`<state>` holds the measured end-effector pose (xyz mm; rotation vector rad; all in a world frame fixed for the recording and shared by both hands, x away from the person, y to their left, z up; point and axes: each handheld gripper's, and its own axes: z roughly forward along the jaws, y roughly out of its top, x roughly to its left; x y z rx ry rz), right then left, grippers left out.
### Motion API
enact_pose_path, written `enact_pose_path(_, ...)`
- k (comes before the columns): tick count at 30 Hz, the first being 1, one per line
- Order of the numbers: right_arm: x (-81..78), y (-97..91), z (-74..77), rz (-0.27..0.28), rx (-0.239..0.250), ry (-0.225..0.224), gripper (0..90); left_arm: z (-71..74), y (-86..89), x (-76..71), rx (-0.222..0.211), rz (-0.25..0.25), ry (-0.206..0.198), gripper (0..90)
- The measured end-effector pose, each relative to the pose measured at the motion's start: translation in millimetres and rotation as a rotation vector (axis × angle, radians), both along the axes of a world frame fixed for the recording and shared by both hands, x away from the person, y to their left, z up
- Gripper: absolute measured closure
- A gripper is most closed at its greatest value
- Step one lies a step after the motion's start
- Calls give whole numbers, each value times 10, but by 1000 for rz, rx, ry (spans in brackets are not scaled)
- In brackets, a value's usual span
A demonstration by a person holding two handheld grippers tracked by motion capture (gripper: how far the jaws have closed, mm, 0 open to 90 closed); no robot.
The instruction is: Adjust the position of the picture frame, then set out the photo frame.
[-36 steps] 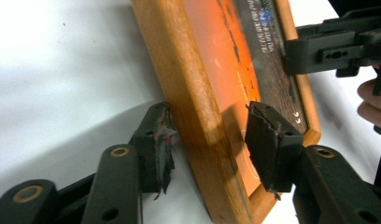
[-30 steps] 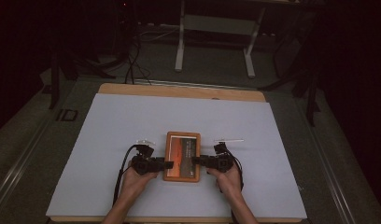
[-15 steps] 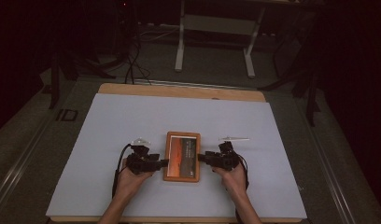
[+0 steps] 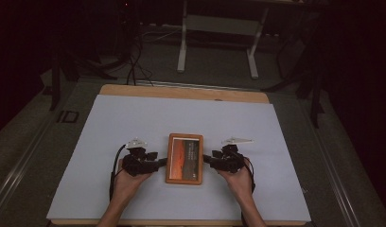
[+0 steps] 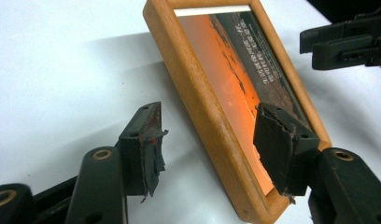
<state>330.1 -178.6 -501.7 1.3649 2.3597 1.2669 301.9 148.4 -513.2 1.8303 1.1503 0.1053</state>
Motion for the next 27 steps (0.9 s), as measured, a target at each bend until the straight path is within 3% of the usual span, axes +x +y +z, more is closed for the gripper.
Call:
enact_pose_path(7, -6, -8, 53, 9, 0, -32, 450, 34, 93, -21, -17, 15, -23, 393)
enact_pose_path(14, -13, 33, 86, 36, -19, -57, 426, 93, 98, -83, -32, -10, -66, 379)
enact_pose_path(20, 1, 143, 146, 48, -87, -99, 454, 130, 116, -128, -4, -10, -88, 394)
enact_pose_path(25, -10, 222, 225, 101, -123, -184, 663, 142, 111, -162, 46, -27, -107, 446)
enact_pose_path(27, 4, 251, 242, 110, -132, -195, 743, 150, 105, -173, 57, -27, -115, 457)
